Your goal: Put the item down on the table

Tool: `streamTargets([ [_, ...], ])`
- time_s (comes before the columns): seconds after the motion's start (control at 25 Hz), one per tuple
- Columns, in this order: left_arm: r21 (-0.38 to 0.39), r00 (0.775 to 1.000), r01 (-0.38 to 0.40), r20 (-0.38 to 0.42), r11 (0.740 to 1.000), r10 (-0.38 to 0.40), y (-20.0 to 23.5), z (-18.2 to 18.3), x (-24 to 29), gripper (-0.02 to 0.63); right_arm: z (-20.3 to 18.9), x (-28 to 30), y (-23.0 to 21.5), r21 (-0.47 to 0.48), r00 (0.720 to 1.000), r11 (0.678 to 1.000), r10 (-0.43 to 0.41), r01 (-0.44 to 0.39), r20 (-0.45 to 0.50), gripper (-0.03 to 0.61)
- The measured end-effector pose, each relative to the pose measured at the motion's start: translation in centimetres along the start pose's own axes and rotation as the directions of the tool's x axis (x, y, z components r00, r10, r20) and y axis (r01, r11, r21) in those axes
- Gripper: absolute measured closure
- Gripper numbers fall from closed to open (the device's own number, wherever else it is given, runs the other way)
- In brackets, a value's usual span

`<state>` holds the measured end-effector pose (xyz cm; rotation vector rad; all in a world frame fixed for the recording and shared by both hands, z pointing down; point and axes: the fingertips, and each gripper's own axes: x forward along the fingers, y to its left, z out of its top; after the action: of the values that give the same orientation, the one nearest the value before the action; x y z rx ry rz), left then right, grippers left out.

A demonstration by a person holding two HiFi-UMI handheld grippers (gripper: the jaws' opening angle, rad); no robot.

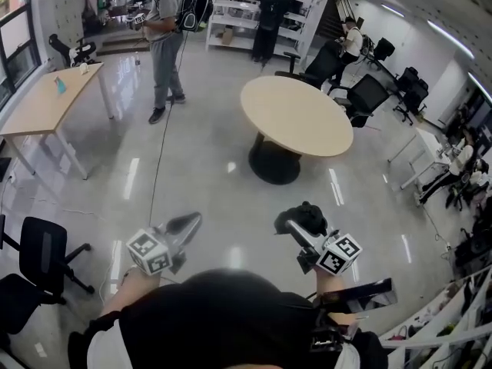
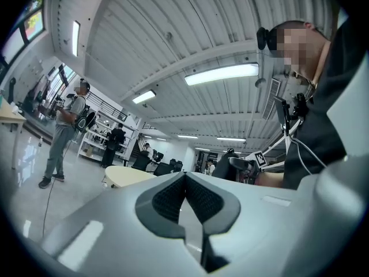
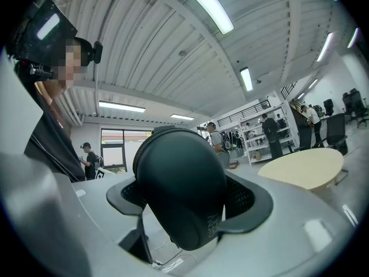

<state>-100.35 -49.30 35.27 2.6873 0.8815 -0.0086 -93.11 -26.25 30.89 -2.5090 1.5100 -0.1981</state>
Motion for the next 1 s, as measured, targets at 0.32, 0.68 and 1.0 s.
streamTargets([
  [0.32, -0.056, 0.996, 0.079, -0.047, 0.995, -0.081, -0.6, -2.2, 2.1, 0.615, -1.1, -2.6, -0.3, 0.020, 0.997, 0.996, -0.081, 0.081, -0.017, 0.202],
  [0.68, 0.017, 0.987, 0.154, -0.056, 0.988, -0.153, -6.8, -4.1, 11.2, 0.615, 1.0, -11.9, -6.9, 0.009, 0.989, 0.990, -0.140, 0.139, 0.042, 0.202],
  [1.0, 0.010, 0.967, 0.245, -0.077, 0.970, -0.243, -17.9, -5.6, 22.4, 0.615, 4.2, -23.6, -14.6, 0.001, 0.979, 0.981, -0.194, 0.194, 0.066, 0.202],
])
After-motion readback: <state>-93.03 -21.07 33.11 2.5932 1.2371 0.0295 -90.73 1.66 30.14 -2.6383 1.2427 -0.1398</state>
